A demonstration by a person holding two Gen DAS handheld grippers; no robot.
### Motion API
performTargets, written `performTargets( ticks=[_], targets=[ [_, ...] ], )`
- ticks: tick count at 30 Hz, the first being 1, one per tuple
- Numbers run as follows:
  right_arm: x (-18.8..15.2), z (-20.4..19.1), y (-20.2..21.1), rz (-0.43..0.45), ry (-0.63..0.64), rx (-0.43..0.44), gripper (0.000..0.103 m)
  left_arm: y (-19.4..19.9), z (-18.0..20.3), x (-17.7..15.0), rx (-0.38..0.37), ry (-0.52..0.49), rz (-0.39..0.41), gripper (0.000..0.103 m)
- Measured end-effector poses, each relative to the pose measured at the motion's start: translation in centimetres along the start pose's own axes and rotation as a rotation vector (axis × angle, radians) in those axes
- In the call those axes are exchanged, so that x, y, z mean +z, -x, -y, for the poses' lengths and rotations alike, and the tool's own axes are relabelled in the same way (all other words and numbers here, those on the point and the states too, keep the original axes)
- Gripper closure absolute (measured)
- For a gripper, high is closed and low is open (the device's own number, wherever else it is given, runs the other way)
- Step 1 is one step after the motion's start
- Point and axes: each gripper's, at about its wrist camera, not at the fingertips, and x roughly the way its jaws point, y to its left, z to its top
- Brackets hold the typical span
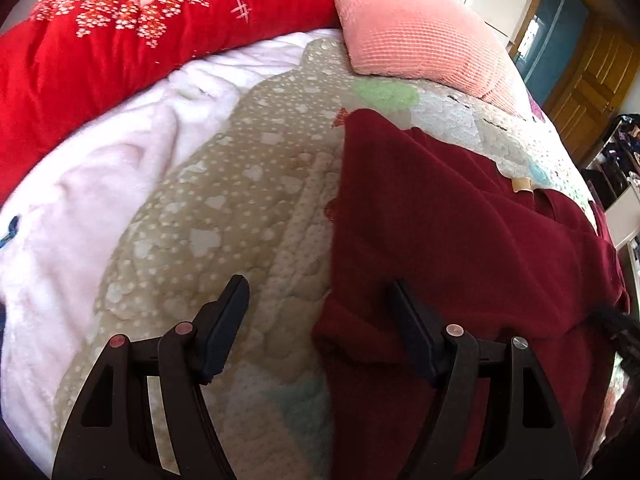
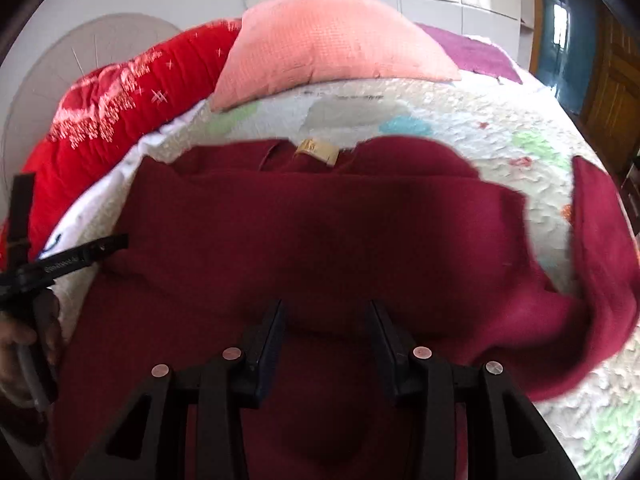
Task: Fold small clothes
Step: 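Grasp the other sleeve cuff with the right gripper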
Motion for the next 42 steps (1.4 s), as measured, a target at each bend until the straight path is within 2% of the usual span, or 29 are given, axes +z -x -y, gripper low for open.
performTargets(
  ticks=[3,5,7,10,12,15,18,20,23,25,28,30,33,35,36,39,42],
  targets=[
    [-0.2,1.4,2.7,0.090,-0.019,-0.051,0.063,1.3,0.1,-0.4,0.042,0.007,0.043,0.030],
    [-0.1,2.9,3.7,0.139,-0.079,-0.080,0.058,2.5,0.6,-0.8,0.087,0.011,0.098,0.030],
    [0.0,4.1,2.9,0.122,-0.116,-0.099,0.058,3.6,1.4,-1.1,0.089,0.016,0.145,0.030],
    [-0.4,5.0,-0.2,-0.009,-0.103,-0.134,0.057,5.0,2.8,-1.7,0.051,0.003,0.174,0.030],
    [-0.8,4.7,0.8,0.029,-0.091,-0.117,0.057,5.9,3.9,-2.2,0.032,-0.011,0.193,0.030],
    [-1.2,6.2,4.1,0.106,-0.150,-0.089,0.057,5.7,5.8,-2.6,-0.017,-0.036,0.176,0.030],
    [-1.7,9.7,6.9,0.160,-0.215,-0.197,0.056,4.3,7.5,-3.2,-0.026,-0.068,0.136,0.030],
    [-2.0,12.6,7.7,0.146,-0.275,-0.265,0.055,3.1,8.4,-3.9,-0.037,-0.080,0.103,0.030],
    [-2.7,16.6,9.0,0.131,-0.373,-0.286,0.055,1.1,8.7,-5.1,-0.025,-0.067,0.053,0.030],
    [-2.8,18.3,9.4,0.126,-0.390,-0.298,0.055,0.8,9.0,-5.7,-0.009,-0.079,0.082,0.027],
    [-2.5,19.8,9.6,0.132,-0.400,-0.324,0.055,0.6,9.4,-5.7,-0.005,-0.100,0.075,0.022],
    [-1.8,20.7,9.6,0.144,-0.426,-0.312,0.055,0.6,9.4,-5.8,-0.013,-0.102,0.082,0.020],
    [-0.1,20.7,9.0,0.153,-0.415,-0.278,0.053,0.5,9.2,-6.0,-0.030,-0.093,0.097,0.020],
    [1.8,19.8,7.0,0.121,-0.365,-0.281,0.046,0.6,9.0,-6.0,-0.043,-0.085,0.102,0.019],
    [2.6,19.7,6.0,0.104,-0.345,-0.291,0.046,0.6,8.9,-6.0,-0.049,-0.082,0.103,0.019],
    [5.0,19.4,2.2,0.058,-0.309,-0.341,0.045,0.5,8.7,-6.1,-0.066,-0.074,0.110,0.017],
    [6.2,20.8,-2.0,-0.031,-0.320,-0.453,0.044,0.4,8.9,-6.1,-0.071,-0.078,0.115,0.013]
  ],
)
